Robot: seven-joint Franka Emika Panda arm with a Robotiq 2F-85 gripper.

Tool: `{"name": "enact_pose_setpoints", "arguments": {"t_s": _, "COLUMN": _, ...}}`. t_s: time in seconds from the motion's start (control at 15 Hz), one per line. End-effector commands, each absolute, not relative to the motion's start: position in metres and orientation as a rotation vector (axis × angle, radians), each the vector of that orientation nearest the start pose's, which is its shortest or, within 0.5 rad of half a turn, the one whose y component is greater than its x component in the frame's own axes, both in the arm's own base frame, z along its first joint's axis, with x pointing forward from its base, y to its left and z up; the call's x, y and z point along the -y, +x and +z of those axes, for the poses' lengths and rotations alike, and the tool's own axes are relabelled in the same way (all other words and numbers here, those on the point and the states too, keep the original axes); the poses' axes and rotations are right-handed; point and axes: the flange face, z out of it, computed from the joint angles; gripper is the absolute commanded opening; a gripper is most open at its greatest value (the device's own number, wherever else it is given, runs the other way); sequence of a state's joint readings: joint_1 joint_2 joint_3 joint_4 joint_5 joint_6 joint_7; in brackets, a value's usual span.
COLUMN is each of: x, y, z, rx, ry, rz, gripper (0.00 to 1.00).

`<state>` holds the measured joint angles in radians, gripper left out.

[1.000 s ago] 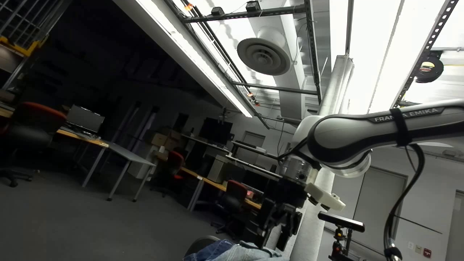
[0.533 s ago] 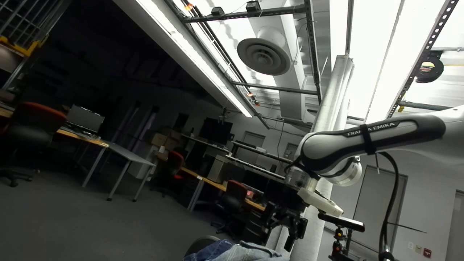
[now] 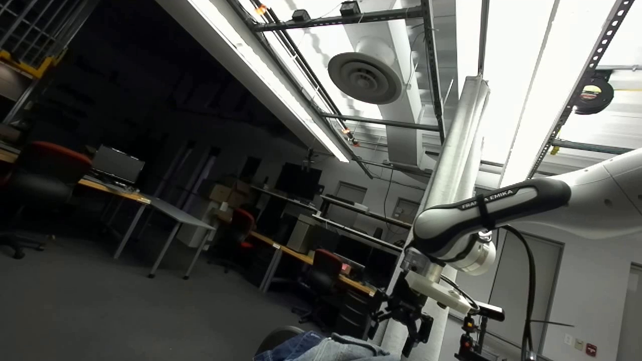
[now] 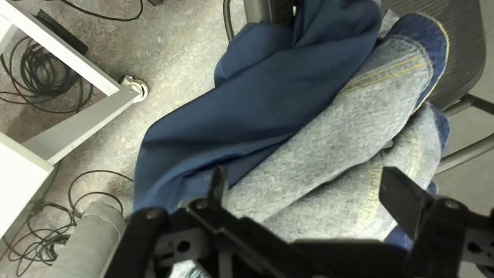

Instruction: Remove the hoodie from the backrest of the black chair

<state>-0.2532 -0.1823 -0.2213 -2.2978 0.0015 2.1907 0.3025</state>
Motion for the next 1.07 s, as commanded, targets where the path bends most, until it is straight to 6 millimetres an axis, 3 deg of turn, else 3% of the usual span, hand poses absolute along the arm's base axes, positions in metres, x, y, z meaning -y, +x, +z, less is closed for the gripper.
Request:
{"name": "enact_pose_setpoints", "arguments": {"t_s": 0.0, "x": 0.271, "y": 0.439, "z": 0.417, "rx": -1.379, "ry": -2.761, "rz": -0.148, "gripper": 1.0}}
{"name": "enact_pose_setpoints", "arguments": {"t_s": 0.2, "x": 0.3, "y": 0.438, "z": 0.404, "rx": -1.492, "ry": -2.691, "rz": -0.196, "gripper": 1.0}}
{"name": "enact_pose_setpoints", "arguments": {"t_s": 0.33, "x": 0.307, "y": 0.441, "z": 0.393, "rx": -1.534, "ry": -2.666, "rz": -0.217, "gripper": 1.0}}
{"name": "enact_pose_setpoints", "arguments": {"t_s": 0.67, "x": 0.287, "y": 0.46, "z": 0.35, "rx": -1.5, "ry": -2.694, "rz": -0.205, "gripper": 1.0}}
{"name": "enact_pose_setpoints", "arguments": {"t_s": 0.73, "x": 0.281, "y": 0.464, "z": 0.343, "rx": -1.49, "ry": -2.703, "rz": -0.195, "gripper": 0.95}}
{"name": "enact_pose_setpoints", "arguments": {"t_s": 0.8, "x": 0.277, "y": 0.468, "z": 0.337, "rx": -1.484, "ry": -2.71, "rz": -0.189, "gripper": 0.78}}
{"name": "enact_pose_setpoints", "arguments": {"t_s": 1.0, "x": 0.267, "y": 0.475, "z": 0.332, "rx": -1.471, "ry": -2.724, "rz": -0.2, "gripper": 0.61}}
